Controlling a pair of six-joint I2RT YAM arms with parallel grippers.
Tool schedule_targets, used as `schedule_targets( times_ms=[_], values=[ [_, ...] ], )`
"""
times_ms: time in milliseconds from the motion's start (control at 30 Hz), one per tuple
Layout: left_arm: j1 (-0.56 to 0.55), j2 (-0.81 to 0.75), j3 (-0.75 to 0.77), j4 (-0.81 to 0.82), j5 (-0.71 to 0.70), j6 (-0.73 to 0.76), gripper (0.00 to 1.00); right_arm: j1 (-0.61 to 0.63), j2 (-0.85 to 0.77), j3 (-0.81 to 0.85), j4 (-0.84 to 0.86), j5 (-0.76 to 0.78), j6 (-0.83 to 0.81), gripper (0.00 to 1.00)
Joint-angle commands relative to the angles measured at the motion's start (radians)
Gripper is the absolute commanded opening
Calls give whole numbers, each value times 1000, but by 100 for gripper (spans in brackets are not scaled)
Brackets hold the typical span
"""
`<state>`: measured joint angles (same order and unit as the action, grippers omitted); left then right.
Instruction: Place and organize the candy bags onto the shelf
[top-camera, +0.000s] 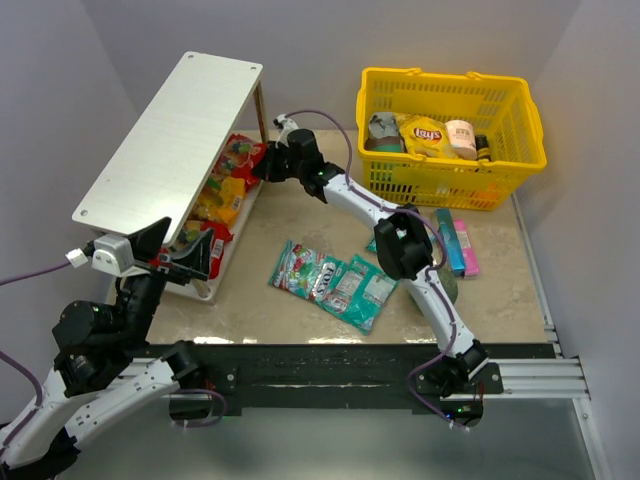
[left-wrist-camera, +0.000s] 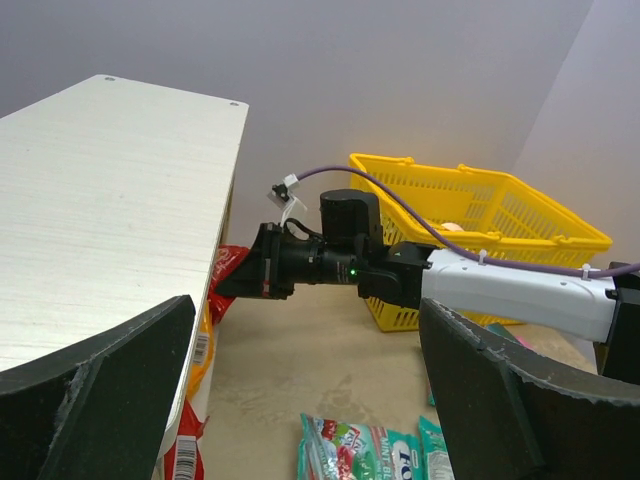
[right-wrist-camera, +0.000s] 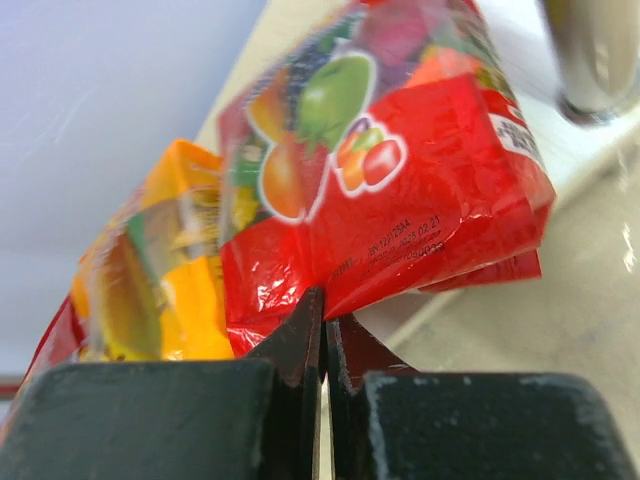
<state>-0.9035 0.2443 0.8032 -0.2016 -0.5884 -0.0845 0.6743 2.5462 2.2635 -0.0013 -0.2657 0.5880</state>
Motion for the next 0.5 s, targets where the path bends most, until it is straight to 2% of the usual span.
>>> schedule_targets(
  times_ms=[0,200,400,467],
  values=[
    [8,12,-4,39,-4,8,99,11,19,76,14,-207,-57,0],
    [9,18,-4,42,-2,9,100,8,74,145,4,-181,-59,0],
    [12,21,-6,42,-4,11,100,-2,74,142,20,-50,-27,1],
    [14,24,-4,42,-5,12,100,-4,54,107,30,8,-22,4]
  ],
)
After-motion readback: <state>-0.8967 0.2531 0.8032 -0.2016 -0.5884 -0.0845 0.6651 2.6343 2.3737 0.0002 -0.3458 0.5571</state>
